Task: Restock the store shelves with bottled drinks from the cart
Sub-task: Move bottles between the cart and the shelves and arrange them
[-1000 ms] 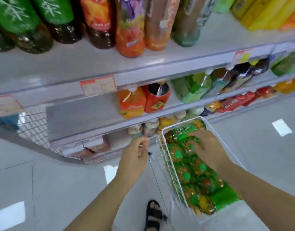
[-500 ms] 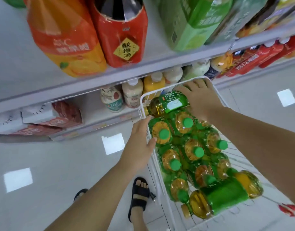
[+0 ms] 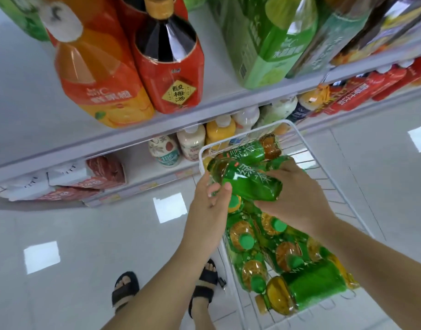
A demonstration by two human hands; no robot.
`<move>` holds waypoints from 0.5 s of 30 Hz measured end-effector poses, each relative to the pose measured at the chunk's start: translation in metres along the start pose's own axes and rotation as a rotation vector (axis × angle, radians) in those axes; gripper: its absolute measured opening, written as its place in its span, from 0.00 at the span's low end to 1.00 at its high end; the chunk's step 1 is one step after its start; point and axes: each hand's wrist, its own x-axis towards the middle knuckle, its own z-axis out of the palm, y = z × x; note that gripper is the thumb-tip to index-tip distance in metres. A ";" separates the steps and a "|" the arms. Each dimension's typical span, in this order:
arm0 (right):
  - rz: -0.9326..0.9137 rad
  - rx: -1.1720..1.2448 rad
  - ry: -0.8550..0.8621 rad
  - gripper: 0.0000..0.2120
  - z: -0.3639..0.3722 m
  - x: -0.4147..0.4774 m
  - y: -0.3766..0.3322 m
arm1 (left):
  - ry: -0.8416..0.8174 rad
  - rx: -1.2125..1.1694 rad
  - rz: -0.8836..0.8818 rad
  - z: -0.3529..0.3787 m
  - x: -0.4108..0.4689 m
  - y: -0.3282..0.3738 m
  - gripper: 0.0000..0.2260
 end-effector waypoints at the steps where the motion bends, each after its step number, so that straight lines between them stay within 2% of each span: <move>1: 0.034 0.048 0.012 0.33 0.002 -0.008 0.001 | -0.020 -0.049 -0.038 0.003 -0.004 0.001 0.26; 3: 0.072 0.149 0.050 0.32 0.004 -0.025 0.003 | -0.023 -0.136 -0.077 0.007 -0.008 0.000 0.28; 6: 0.028 0.251 0.090 0.32 0.005 -0.044 -0.007 | -0.060 -0.320 -0.079 0.014 -0.014 0.002 0.30; 8: -0.037 0.299 0.092 0.33 0.005 -0.050 -0.021 | -0.003 -0.492 -0.057 0.017 -0.016 0.003 0.36; 10: -0.133 0.380 0.017 0.31 0.000 -0.048 -0.034 | 0.105 -0.577 -0.016 0.011 -0.015 0.004 0.40; 12: -0.163 0.494 -0.100 0.27 -0.008 -0.032 -0.034 | 0.178 -0.585 0.026 -0.003 -0.010 0.004 0.37; 13: -0.122 0.526 -0.121 0.27 -0.011 -0.019 -0.030 | 0.200 -0.573 0.049 -0.010 -0.006 0.003 0.35; 15: 0.015 0.473 -0.062 0.26 -0.011 0.018 -0.012 | 0.210 -0.526 0.076 -0.023 0.001 -0.001 0.32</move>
